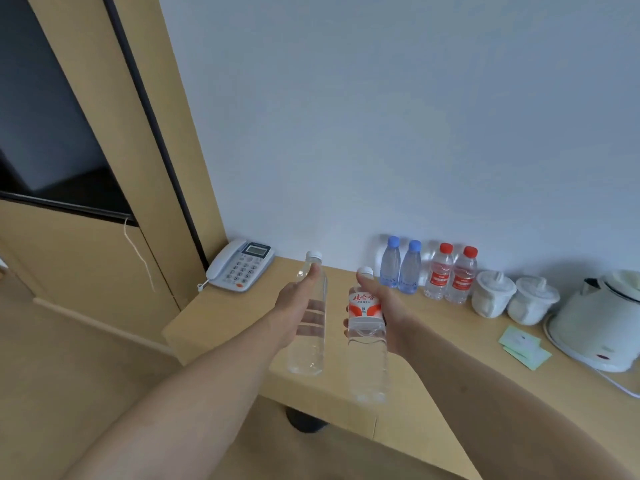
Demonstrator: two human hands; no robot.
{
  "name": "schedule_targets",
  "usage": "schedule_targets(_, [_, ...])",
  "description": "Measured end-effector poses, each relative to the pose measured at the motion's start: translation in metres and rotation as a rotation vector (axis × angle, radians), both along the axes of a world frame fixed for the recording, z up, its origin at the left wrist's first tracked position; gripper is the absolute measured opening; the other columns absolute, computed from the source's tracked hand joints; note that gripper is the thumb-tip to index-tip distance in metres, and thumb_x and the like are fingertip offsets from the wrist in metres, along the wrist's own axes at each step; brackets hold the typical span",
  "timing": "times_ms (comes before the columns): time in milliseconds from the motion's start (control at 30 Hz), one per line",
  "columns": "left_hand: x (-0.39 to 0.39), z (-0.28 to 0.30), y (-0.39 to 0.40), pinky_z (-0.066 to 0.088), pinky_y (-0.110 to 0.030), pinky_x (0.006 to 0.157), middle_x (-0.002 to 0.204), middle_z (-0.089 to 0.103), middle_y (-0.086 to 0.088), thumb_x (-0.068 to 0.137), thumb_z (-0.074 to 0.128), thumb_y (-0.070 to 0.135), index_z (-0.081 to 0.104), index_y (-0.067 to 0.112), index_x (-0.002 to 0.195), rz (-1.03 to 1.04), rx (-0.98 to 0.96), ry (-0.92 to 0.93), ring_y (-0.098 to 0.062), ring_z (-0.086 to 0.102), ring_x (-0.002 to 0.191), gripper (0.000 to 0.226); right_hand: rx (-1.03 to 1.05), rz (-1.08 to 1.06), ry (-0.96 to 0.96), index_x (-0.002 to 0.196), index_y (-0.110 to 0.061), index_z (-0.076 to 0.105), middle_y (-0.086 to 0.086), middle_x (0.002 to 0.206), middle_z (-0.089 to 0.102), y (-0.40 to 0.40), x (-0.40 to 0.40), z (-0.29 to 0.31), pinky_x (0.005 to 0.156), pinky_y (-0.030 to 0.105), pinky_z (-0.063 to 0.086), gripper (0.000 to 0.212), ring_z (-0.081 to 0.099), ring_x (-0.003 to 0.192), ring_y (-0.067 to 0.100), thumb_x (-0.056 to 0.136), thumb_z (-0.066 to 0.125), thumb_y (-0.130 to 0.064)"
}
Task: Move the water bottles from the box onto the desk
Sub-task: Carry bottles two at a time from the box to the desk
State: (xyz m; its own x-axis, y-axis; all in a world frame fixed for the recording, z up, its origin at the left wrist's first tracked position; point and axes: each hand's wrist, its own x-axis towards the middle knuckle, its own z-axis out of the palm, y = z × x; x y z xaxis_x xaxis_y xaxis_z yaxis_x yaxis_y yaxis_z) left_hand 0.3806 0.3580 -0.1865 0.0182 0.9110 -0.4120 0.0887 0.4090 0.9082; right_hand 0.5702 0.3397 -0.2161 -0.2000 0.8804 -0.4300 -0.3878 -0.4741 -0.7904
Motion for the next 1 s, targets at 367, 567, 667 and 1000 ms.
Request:
schedule_targets(367, [0.036, -0.02, 0.158, 0.063, -0.05, 0.083, 0.107, 0.074, -0.007, 0.071, 0.082, 0.062, 0.056, 0.031, 0.113, -0.043, -0.066, 0.09, -0.027, 0.078, 0.089, 0.059, -0.069, -0.191, -0.149, 0.104, -0.014, 0.068, 0.013, 0.09, 0.077, 0.15, 0.032, -0.014, 0.075, 0.036, 0.06, 0.042, 0.075, 0.079, 0.029, 0.077, 0.082, -0.043])
schedule_targets(567, [0.036, -0.049, 0.208, 0.061, -0.047, 0.086, 0.119, 0.069, -0.001, 0.071, 0.091, 0.039, 0.059, 0.032, 0.116, -0.093, -0.034, 0.102, -0.024, 0.071, 0.102, 0.056, 0.031, -0.242, -0.361, 0.102, -0.011, 0.065, 0.008, 0.085, 0.074, 0.19, 0.035, -0.027, 0.066, 0.035, 0.05, 0.049, 0.07, 0.072, 0.026, 0.07, 0.085, -0.043])
schedule_targets(667, [0.04, -0.059, 0.231, 0.059, -0.052, 0.091, 0.12, 0.067, 0.003, 0.068, 0.091, 0.041, 0.058, 0.029, 0.117, -0.131, 0.0, 0.186, -0.023, 0.069, 0.104, 0.06, 0.065, -0.289, -0.409, 0.094, -0.007, 0.063, 0.009, 0.09, 0.072, 0.205, 0.035, -0.03, 0.078, 0.045, 0.057, 0.052, 0.072, 0.084, 0.028, 0.062, 0.087, -0.04])
schedule_targets(1000, [0.05, -0.07, 0.298, 0.054, -0.042, 0.092, 0.125, 0.054, -0.006, 0.08, 0.082, 0.05, 0.046, 0.014, 0.129, -0.303, 0.045, 0.341, -0.026, 0.059, 0.113, 0.071, 0.135, -0.285, -0.94, 0.114, -0.014, 0.071, -0.001, 0.106, 0.072, 0.244, 0.029, -0.024, 0.092, 0.04, 0.055, 0.038, 0.067, 0.103, 0.019, 0.082, 0.081, -0.032])
